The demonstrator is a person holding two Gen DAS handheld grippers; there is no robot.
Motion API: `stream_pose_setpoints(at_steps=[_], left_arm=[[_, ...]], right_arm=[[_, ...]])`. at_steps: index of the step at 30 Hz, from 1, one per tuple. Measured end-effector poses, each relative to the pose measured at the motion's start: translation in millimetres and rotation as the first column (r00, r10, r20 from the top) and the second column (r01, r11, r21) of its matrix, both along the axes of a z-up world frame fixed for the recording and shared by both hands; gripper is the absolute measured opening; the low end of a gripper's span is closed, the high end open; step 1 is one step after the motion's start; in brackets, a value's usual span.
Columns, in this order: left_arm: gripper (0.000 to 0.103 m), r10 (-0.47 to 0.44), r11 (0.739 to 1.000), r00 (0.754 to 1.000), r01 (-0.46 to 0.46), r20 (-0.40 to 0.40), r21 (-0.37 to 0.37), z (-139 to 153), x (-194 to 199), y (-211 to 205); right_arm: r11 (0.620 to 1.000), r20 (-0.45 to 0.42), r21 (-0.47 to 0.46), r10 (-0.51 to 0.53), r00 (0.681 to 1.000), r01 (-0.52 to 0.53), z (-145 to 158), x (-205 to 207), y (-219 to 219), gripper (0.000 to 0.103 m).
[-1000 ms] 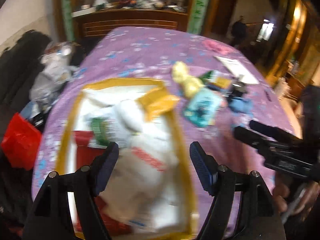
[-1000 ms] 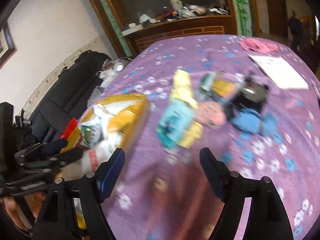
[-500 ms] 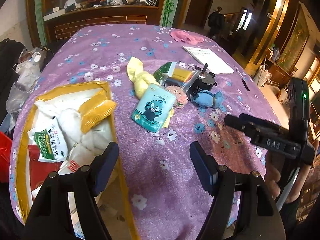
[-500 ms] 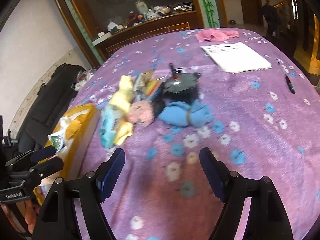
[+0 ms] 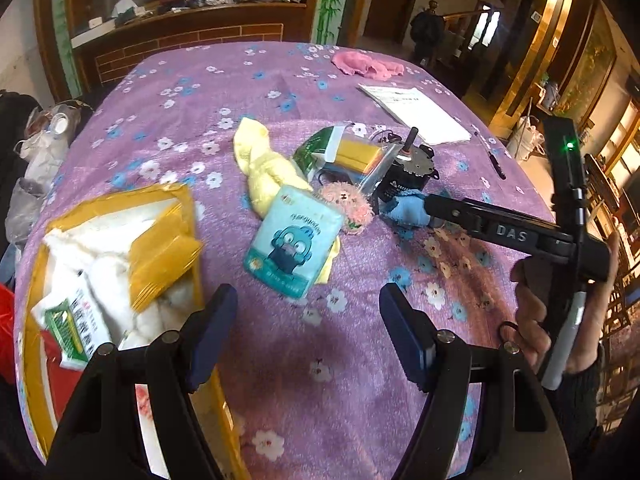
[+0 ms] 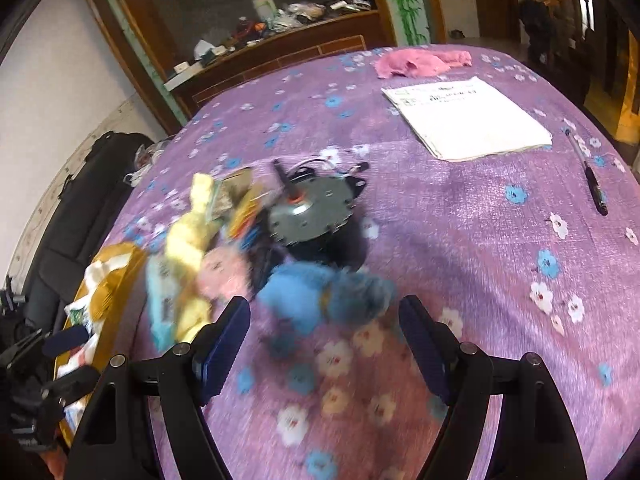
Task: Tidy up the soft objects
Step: 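Grasp the blue towel with right gripper while left grasps teal cartoon tissue pack, then carry the blue towel and teal pack into the white box and release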
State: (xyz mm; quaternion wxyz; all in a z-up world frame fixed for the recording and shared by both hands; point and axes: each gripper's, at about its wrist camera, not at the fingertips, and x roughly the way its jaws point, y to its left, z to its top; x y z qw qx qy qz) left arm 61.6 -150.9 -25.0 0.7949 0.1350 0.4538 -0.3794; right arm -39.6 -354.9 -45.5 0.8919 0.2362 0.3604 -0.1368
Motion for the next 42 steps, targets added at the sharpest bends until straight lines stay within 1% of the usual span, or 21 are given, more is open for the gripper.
stream_pose_setpoints(at_steps=[3, 5, 6, 7, 8, 10, 13, 17, 18, 19, 21, 23, 25, 28, 30, 31, 33, 34, 37, 40, 42], left_arm=[[0.073, -0.032, 0.999, 0.999, 0.032, -0.009, 0.025, -4.4, 9.9, -15.5], [0.073, -0.043, 0.999, 0.999, 0.044, -0.025, 0.032, -8.1, 20.0, -23.1], [0.073, -0.041, 0.998, 0.999, 0.042, -0.032, 0.045, -11.3, 26.5, -27.3], [0.073, -0.039, 0.997, 0.999, 0.041, -0.038, 0.058, -15.1, 33.5, -31.7], [0.073, -0.038, 0.997, 0.998, 0.041, -0.045, 0.067, -18.2, 38.5, -35.4], [0.073, -0.03, 0.995, 0.997, 0.035, -0.066, 0.088, -25.1, 46.6, -41.3], [0.073, -0.033, 0.995, 0.994, 0.042, -0.103, 0.085, -32.2, 53.4, -50.1], [0.073, -0.044, 0.996, 0.994, 0.052, -0.099, 0.075, -35.7, 51.7, -57.5], [0.069, -0.044, 0.995, 0.994, 0.052, -0.095, 0.081, -36.6, 51.4, -58.7], [0.059, -0.045, 0.994, 0.995, 0.053, -0.086, 0.09, -37.5, 49.6, -59.5], [0.057, -0.047, 0.995, 0.995, 0.054, -0.083, 0.085, -36.4, 47.4, -58.5], [0.052, -0.057, 0.995, 0.994, 0.063, -0.088, 0.074, -33.1, 44.5, -56.6], [0.044, -0.06, 0.996, 0.996, 0.065, -0.071, 0.069, -27.8, 37.6, -51.8], [0.04, -0.068, 0.996, 0.994, 0.072, -0.084, 0.047, -22.4, 30.9, -45.8], [0.037, -0.069, 0.997, 0.995, 0.072, -0.072, 0.038, -16.8, 24.1, -40.8], [0.026, -0.074, 0.997, 0.995, 0.076, -0.071, 0.029, -14.5, 20.7, -38.8], [0.024, -0.074, 0.997, 0.994, 0.075, -0.085, 0.006, -8.7, 13.0, -30.8], [0.019, -0.075, 0.997, 0.993, 0.073, -0.088, -0.016, -4.9, 9.2, -25.4], [0.011, -0.052, 0.997, 0.995, 0.047, -0.087, -0.056, 2.7, 2.5, -8.9], [0.011, -0.029, 0.992, 0.994, 0.017, -0.101, -0.123, 11.7, -0.7, 12.2], [0.011, -0.011, 0.989, 0.994, -0.005, -0.107, -0.15, 17.4, -2.0, 27.3]], right_arm=[[0.999, 0.01, 0.039, 0.009, 1.0, -0.009, -12.3, 10.8, -5.8, 0.074], [0.998, 0.02, 0.06, 0.02, 1.0, -0.021, -19.1, 15.3, -6.8, 0.063], [0.998, 0.017, 0.053, 0.018, 1.0, -0.019, -22.2, 17.6, -7.6, 0.061], [0.999, 0.012, 0.037, 0.011, 1.0, -0.012, -25.5, 19.4, -8.2, 0.055], [0.999, 0.003, 0.034, 0.007, 1.0, -0.007, -29.2, 21.0, -9.3, 0.051], [0.999, 0.014, 0.046, 0.019, 1.0, -0.02, -31.2, 20.8, -10.1, 0.049], [0.998, 0.018, 0.062, 0.018, 1.0, -0.019, -33.6, 18.3, -10.8, 0.043], [0.998, 0.026, 0.055, 0.023, 0.999, -0.024, -31.7, 15.5, -8.1, 0.039], [0.998, 0.025, 0.055, 0.024, 0.999, -0.026, -32.1, 15.5, -8.1, 0.039], [0.998, 0.026, 0.055, 0.024, 0.999, -0.026, -31.7, 14.7, -7.5, 0.039], [0.998, 0.028, 0.053, 0.025, 0.999, -0.026, -31.8, 13.3, -6.1, 0.039], [0.999, 0.028, 0.048, 0.024, 0.999, -0.026, -31.6, 12.7, -4.9, 0.039], [0.999, 0.03, 0.048, 0.023, 0.999, -0.024, -31.6, 12.4, -5.3, 0.039], [0.999, 0.032, 0.048, 0.02, 0.999, -0.021, -31.7, 11.5, -4.2, 0.039], [0.999, 0.032, 0.04, 0.02, 0.999, -0.021, -31.8, 11.3, -3.0, 0.039], [0.999, 0.032, 0.032, 0.021, 0.999, -0.022, -31.6, 11.1, -1.5, 0.038], [1.0, 0.032, 0.02, 0.022, 0.999, -0.023, -30.9, 11.1, 0.9, 0.038], [1.0, 0.032, 0.015, 0.024, 0.999, -0.024, -30.7, 11.3, 2.0, 0.038], [1.0, 0.031, 0.005, 0.025, 0.999, -0.025, -30.2, 11.2, 4.0, 0.037], [1.0, 0.038, -0.002, 0.024, 0.999, -0.024, -29.5, 9.7, 4.4, 0.036], [1.0, 0.035, 0.003, 0.022, 0.999, -0.022, -29.8, 8.1, 4.4, 0.034]])
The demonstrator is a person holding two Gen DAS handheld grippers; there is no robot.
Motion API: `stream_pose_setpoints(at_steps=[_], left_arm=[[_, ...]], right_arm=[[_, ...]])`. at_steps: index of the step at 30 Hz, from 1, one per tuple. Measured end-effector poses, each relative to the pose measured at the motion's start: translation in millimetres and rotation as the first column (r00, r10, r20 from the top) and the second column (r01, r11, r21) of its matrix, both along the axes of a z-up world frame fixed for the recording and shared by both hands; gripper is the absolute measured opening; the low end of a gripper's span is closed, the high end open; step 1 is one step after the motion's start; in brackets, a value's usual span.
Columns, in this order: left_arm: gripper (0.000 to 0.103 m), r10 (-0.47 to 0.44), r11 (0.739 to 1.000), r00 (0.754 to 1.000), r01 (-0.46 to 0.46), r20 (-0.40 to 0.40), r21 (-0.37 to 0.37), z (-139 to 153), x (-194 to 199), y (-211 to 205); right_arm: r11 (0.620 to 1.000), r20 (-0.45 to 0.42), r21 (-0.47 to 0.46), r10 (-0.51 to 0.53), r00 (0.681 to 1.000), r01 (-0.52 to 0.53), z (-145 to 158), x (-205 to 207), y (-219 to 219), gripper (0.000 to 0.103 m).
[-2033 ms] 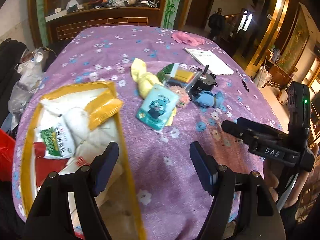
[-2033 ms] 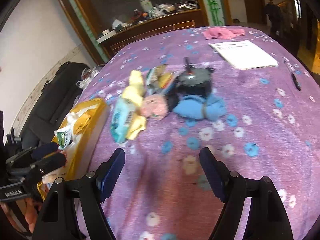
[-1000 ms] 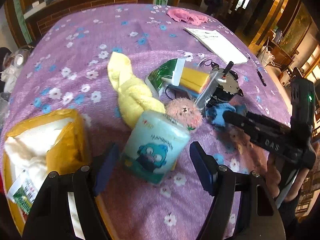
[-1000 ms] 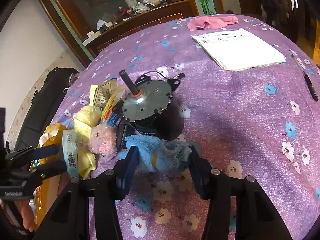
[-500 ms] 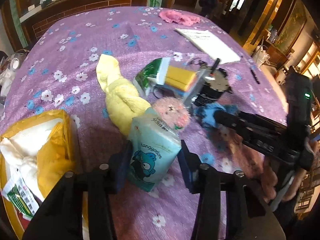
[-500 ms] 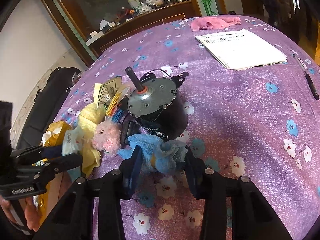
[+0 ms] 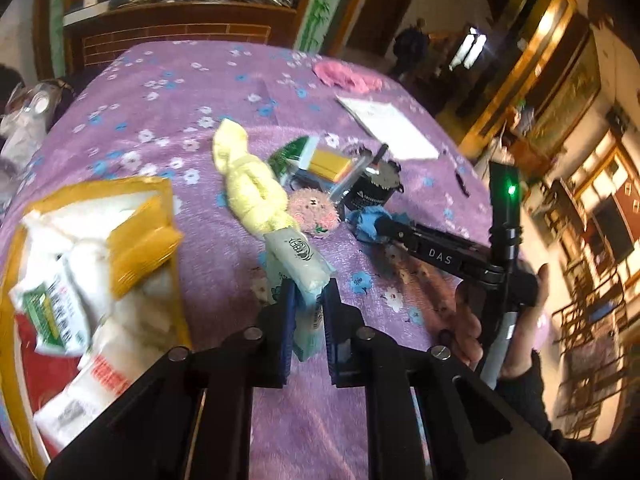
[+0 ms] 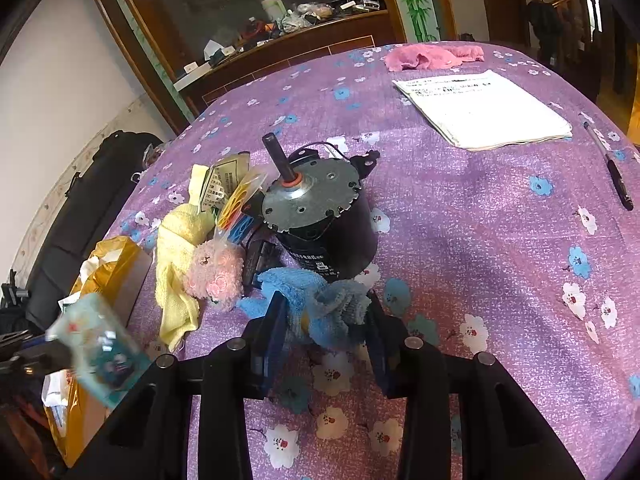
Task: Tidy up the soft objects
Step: 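Carry the blue towel and teal pack into the white box and release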
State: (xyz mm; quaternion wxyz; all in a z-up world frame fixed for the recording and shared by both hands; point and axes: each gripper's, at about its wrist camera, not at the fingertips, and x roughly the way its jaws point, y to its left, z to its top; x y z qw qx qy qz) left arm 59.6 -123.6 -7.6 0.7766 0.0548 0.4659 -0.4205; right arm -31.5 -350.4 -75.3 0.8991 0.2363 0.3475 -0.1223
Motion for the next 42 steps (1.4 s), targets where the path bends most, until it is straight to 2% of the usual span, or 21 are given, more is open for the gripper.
stream_pose_setpoints(at_steps=[5, 9, 11, 15, 21, 24, 29, 36, 42], left_arm=[[0.011, 0.04, 0.998, 0.999, -0.04, -0.009, -0.039, 11.8, -5.3, 39.5], [0.011, 0.074, 0.997, 0.997, -0.074, 0.015, 0.003, 14.5, -8.9, 61.8], [0.011, 0.097, 0.995, 0.995, -0.097, 0.029, 0.013, 16.1, -9.9, 73.5], [0.011, 0.132, 0.991, 0.991, -0.131, 0.02, -0.035, 26.0, -10.2, 103.6], [0.011, 0.206, 0.974, 0.979, -0.205, -0.001, -0.095, 30.5, 5.4, 147.5], [0.011, 0.219, 0.968, 0.974, -0.225, -0.065, -0.111, 18.0, 19.0, 160.5], [0.011, 0.264, 0.961, 0.961, -0.27, -0.086, -0.066, -2.8, 39.0, 169.2], [0.011, 0.304, 0.953, 0.949, -0.304, -0.085, 0.018, -28.6, 58.7, 169.5], [0.011, 0.297, 0.955, 0.951, -0.296, -0.082, 0.029, -32.9, 56.9, 167.3]], right_arm=[[1.0, -0.031, 0.0, -0.03, 0.999, 0.03, 5.5, -15.9, 9.7, 0.031], [1.0, -0.018, -0.009, 0.009, 1.0, -0.009, 22.8, -30.7, 37.7, 0.031], [0.999, -0.018, -0.026, 0.04, 0.999, -0.041, 31.9, -31.8, 57.8, 0.031], [0.987, 0.018, -0.061, 0.152, 0.988, -0.15, 53.9, -28.9, 105.1, 0.031], [0.947, 0.052, -0.097, 0.312, 0.949, -0.306, 77.1, -9.0, 166.1, 0.031], [0.933, 0.052, -0.098, 0.353, 0.934, -0.347, 79.5, 2.6, 185.3, 0.031], [0.915, 0.034, -0.113, 0.392, 0.919, -0.386, 78.9, 21.4, 203.9, 0.031], [0.91, -0.028, -0.141, 0.391, 0.92, -0.391, 65.2, 56.2, 217.7, 0.031], [0.909, -0.058, -0.149, 0.385, 0.921, -0.39, 52.9, 79.4, 231.9, 0.036]])
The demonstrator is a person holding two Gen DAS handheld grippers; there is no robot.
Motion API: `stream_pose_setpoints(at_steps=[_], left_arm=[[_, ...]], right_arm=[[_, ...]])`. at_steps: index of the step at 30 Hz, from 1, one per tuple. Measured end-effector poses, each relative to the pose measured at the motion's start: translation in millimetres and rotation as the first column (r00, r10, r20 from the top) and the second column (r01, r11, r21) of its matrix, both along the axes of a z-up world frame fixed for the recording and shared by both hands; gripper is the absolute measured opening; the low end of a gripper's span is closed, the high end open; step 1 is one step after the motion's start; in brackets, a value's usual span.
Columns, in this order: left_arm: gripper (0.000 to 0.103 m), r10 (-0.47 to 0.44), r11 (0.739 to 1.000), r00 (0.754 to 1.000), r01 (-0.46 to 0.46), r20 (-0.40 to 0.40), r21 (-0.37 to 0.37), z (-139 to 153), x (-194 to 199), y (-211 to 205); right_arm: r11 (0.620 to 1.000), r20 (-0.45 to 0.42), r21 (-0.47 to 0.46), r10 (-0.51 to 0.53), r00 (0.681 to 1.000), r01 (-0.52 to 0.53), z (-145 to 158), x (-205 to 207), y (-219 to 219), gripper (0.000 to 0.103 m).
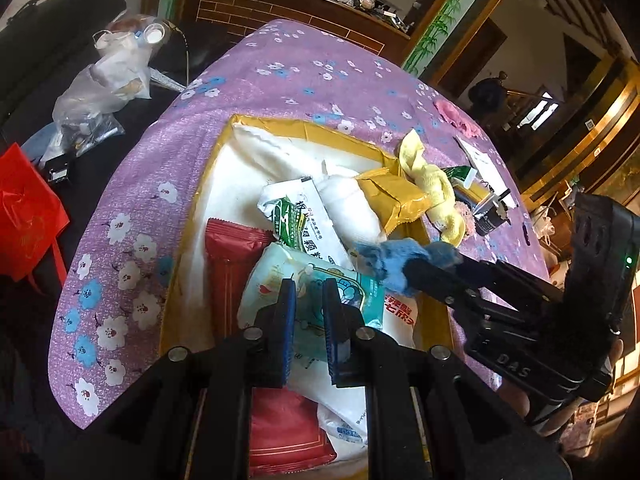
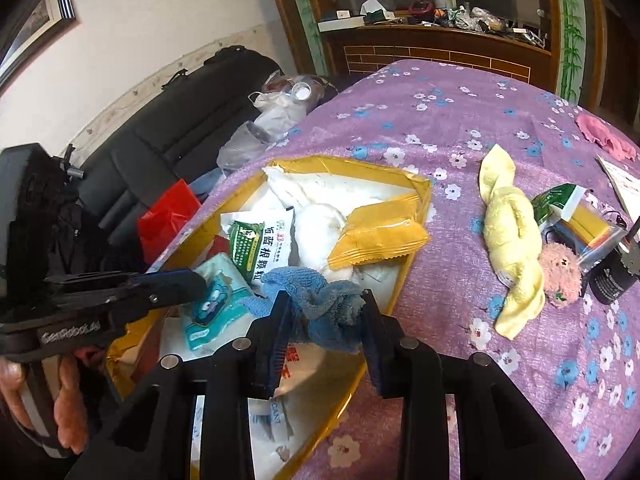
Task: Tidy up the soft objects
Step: 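Carry the blue towel and teal pack into the white box and release, then grasp the pink fuzzy ball with right gripper while left grasps yellow towel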
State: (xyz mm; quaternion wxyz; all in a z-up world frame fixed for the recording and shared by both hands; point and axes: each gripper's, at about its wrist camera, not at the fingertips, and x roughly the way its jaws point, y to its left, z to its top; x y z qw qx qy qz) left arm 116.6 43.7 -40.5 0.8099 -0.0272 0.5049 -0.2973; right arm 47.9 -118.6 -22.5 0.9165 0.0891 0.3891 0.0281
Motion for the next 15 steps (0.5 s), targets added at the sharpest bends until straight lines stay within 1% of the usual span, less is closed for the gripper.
stream_pose_setpoints(at_steps=[1, 3, 4, 5, 6, 7, 8, 10, 11, 13, 15], left_arm=[[0.011, 0.012, 1.0, 1.0, -0.012, 0.005, 0.015, 0.3, -1.3, 0.2], [0.014, 0.021, 1.0, 1.0, -0.021, 0.023, 0.021, 4.6, -5.2, 1.4], [0.023, 0.022, 1.0, 0.999, -0.022, 0.029, 0.016, 7.4, -6.8, 1.7], [0.03, 0.026, 1.0, 0.999, -0.026, 0.042, 0.008, 12.1, -10.4, 1.7], [0.05, 0.03, 1.0, 0.998, -0.03, 0.057, 0.006, 15.8, -13.4, 1.2], [0.068, 0.033, 0.999, 0.996, -0.033, 0.083, 0.003, 21.4, -18.5, -0.7], [0.072, 0.028, 1.0, 0.993, -0.028, 0.119, -0.003, 28.4, -25.3, -4.5], [0.073, 0.003, 1.0, 0.988, -0.001, 0.155, -0.01, 36.9, -34.6, -14.7], [0.073, -0.024, 1.0, 0.987, 0.026, 0.161, -0.015, 40.3, -38.9, -23.7], [0.073, -0.069, 0.997, 0.986, 0.074, 0.153, -0.026, 42.5, -44.8, -42.6], [0.073, -0.113, 0.993, 0.983, 0.117, 0.144, -0.02, 42.4, -49.5, -60.7]], right_arm=[[1.0, -0.003, -0.003, -0.003, 1.0, 0.003, -2.6, 2.9, 1.4, 0.041], [1.0, 0.001, 0.008, -0.009, 1.0, 0.009, -4.5, 3.2, 0.7, 0.045], [1.0, 0.014, 0.03, -0.007, 1.0, 0.007, -2.9, 0.0, -1.7, 0.05], [0.999, 0.033, 0.048, -0.013, 0.999, 0.011, -0.3, -4.9, -4.8, 0.058], [0.998, 0.05, 0.055, -0.021, 0.999, 0.018, 1.6, -10.5, -8.3, 0.062], [0.998, 0.065, 0.054, -0.032, 0.997, 0.028, 3.6, -18.0, -12.0, 0.064], [0.998, 0.073, 0.053, -0.042, 0.996, 0.038, 4.5, -25.7, -16.6, 0.064], [0.996, 0.084, 0.07, -0.057, 0.995, 0.051, 5.2, -41.0, -27.6, 0.064], [0.995, 0.087, 0.082, -0.067, 0.994, 0.06, 4.6, -48.8, -35.1, 0.066], [0.99, 0.085, 0.095, -0.108, 0.99, 0.1, 1.5, -64.5, -52.3, 0.066], [0.983, 0.072, 0.106, -0.158, 0.985, 0.15, -5.0, -76.4, -71.5, 0.066]])
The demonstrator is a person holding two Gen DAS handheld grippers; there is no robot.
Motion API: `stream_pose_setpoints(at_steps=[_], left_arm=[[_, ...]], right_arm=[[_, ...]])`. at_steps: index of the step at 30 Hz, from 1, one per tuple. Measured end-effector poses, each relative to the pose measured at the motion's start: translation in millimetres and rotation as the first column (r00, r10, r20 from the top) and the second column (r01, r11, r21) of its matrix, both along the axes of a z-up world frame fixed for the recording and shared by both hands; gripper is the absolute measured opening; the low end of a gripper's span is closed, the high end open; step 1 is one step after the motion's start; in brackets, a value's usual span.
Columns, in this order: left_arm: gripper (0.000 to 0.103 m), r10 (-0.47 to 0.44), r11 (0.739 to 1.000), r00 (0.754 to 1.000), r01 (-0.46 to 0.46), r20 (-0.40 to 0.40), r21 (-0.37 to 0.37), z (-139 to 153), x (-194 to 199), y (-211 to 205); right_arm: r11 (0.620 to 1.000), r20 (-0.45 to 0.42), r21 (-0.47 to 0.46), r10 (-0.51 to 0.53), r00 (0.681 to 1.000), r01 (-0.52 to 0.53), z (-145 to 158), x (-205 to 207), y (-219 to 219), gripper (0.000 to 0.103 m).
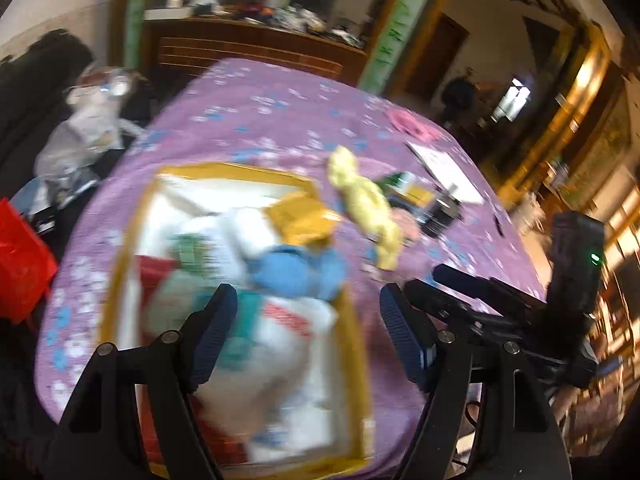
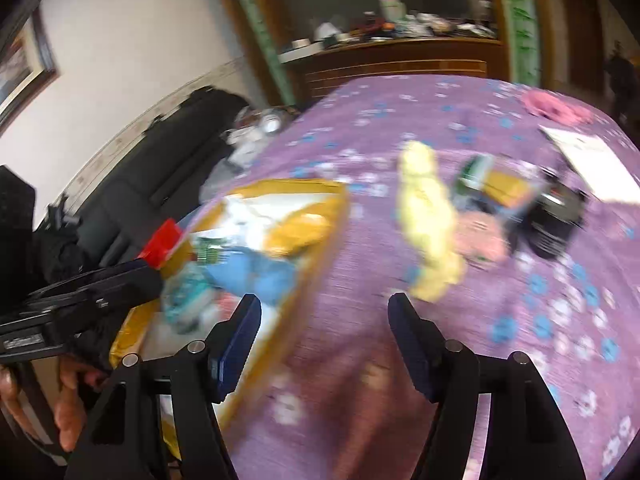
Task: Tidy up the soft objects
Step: 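Grasp the pink fuzzy ball with right gripper while left grasps yellow towel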
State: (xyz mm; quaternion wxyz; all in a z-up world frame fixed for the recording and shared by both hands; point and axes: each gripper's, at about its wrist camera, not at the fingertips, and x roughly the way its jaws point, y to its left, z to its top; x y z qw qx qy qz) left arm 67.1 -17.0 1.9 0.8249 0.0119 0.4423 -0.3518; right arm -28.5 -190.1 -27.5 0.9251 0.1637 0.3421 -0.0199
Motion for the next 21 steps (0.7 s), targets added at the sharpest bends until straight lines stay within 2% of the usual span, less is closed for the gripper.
stream_pose_setpoints(at_steps=[5, 10, 12, 14, 16, 21], left_arm=[[0.073, -0.09, 0.996, 0.996, 0.09, -0.007, 0.026, -2.5, -12.9, -46.0], [0.073, -0.118, 0.992, 0.993, 0.118, -0.005, 0.049, -4.6, -15.4, -68.9], [0.073, -0.11, 0.992, 0.994, 0.11, -0.011, 0.06, -6.7, -14.6, -73.9], [0.073, -0.106, 0.992, 0.994, 0.107, -0.014, 0.06, -7.4, -13.6, -75.2], [0.073, -0.1, 0.993, 0.995, 0.101, -0.017, 0.057, -7.6, -12.5, -75.0], [0.073, -0.1, 0.993, 0.995, 0.101, -0.023, 0.065, -8.1, -11.1, -78.9]], right_arm=[[0.992, -0.036, 0.073, -0.097, 0.995, 0.099, -14.2, -19.2, -45.7, 0.066], [0.983, -0.064, 0.103, -0.144, 0.988, 0.15, -22.5, -20.7, -75.6, 0.062], [0.984, -0.07, 0.077, -0.154, 0.986, 0.159, -21.2, -14.2, -81.7, 0.06], [0.986, -0.072, 0.078, -0.145, 0.987, 0.15, -19.6, -7.6, -86.2, 0.051], [0.986, -0.082, 0.089, -0.136, 0.987, 0.143, -18.3, 3.2, -95.1, 0.047], [0.985, -0.103, 0.11, -0.12, 0.987, 0.132, -19.6, 41.1, -110.9, 0.046]])
